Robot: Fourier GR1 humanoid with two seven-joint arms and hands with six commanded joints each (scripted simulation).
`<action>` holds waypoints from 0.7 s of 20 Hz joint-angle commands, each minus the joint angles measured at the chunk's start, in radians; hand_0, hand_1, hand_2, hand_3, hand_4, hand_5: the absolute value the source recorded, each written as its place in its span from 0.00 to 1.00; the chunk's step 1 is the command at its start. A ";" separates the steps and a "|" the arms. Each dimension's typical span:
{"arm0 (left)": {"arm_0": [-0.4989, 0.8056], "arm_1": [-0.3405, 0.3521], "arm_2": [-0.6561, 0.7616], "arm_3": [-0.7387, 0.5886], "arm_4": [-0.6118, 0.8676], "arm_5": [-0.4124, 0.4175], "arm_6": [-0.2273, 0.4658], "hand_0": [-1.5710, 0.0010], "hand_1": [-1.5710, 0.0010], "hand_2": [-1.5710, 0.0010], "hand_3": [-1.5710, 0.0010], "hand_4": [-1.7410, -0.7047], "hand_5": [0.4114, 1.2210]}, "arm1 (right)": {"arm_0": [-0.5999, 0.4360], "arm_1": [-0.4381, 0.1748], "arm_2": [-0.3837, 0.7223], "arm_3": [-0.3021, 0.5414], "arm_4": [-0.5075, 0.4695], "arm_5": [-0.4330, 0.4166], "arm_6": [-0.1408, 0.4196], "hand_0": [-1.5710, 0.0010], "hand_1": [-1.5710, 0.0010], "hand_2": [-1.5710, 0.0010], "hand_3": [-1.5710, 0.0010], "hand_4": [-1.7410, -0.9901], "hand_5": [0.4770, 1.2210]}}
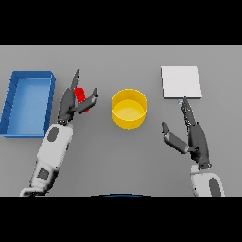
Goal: Pick up the red beaker and tilt it to pour out 1 green nut into yellow bowl. Pick up the yellow bowl and place it on the metallic measuring scale.
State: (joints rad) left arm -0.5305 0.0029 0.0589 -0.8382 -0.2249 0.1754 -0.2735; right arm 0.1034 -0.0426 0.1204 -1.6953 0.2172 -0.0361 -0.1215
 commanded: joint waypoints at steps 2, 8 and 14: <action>-0.026 -0.018 0.020 0.041 0.006 0.034 -0.034 0.79 0.77 0.77 0.86 0.37 0.44 | -0.002 0.000 -0.001 -0.005 0.008 -0.010 0.003 1.00 1.00 1.00 1.00 0.65 0.29; -0.048 -0.036 0.041 0.085 0.009 0.046 -0.100 0.21 0.20 0.20 0.29 0.16 0.85 | -0.016 0.002 -0.003 0.000 0.006 -0.010 0.005 1.00 1.00 1.00 1.00 0.68 0.28; -0.060 -0.028 0.040 0.042 0.022 0.062 -0.084 0.05 0.05 0.05 0.08 0.04 0.88 | -0.023 0.000 -0.001 0.013 0.023 -0.019 -0.003 1.00 1.00 1.00 1.00 0.75 0.26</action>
State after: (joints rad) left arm -0.5913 -0.0251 0.0989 -0.7968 -0.2013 0.2354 -0.3605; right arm 0.0800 -0.0427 0.1199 -1.6822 0.2399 -0.0555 -0.1257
